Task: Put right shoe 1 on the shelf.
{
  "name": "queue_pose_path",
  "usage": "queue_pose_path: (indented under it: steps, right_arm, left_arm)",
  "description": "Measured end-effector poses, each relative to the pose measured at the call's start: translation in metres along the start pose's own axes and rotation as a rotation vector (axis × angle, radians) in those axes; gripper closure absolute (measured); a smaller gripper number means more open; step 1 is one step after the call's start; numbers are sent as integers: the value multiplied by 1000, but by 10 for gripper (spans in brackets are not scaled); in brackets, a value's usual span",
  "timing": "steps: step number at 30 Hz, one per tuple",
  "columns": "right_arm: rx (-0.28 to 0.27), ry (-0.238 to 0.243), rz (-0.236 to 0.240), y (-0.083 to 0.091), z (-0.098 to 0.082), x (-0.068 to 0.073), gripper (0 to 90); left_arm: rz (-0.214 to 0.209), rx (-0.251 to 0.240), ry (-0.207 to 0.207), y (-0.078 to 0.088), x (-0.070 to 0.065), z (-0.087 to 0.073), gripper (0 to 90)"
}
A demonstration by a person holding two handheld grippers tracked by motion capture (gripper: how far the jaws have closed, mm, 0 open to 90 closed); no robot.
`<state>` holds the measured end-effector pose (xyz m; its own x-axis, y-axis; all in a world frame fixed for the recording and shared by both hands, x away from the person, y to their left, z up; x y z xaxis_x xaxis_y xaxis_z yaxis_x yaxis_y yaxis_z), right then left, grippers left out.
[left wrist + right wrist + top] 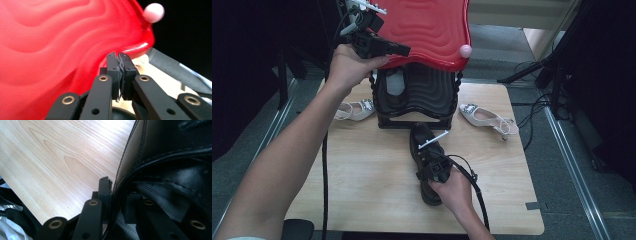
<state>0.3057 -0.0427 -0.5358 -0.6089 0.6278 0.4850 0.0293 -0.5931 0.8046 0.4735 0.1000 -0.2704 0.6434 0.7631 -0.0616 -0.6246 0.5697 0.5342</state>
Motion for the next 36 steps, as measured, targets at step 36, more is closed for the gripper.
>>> queue_pose_path:
  steps: [36]
  right_arm:
    - [-277, 48, 229, 134, 14, 23, 869]
  left_arm:
    - [35, 45, 30, -11, 14, -4, 900]
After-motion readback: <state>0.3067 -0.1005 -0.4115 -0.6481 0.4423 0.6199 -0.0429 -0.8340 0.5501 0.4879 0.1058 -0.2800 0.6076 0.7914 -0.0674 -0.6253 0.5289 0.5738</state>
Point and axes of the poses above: each handheld gripper's, and its own axes: y roughly backward along the jaws, z roughly out of its top, x roughly to its left, the point moved 7 cm from there along -y, roughly forward along the jaws, and after that the axes turned 13 degrees about z, right-handed, at the moved point
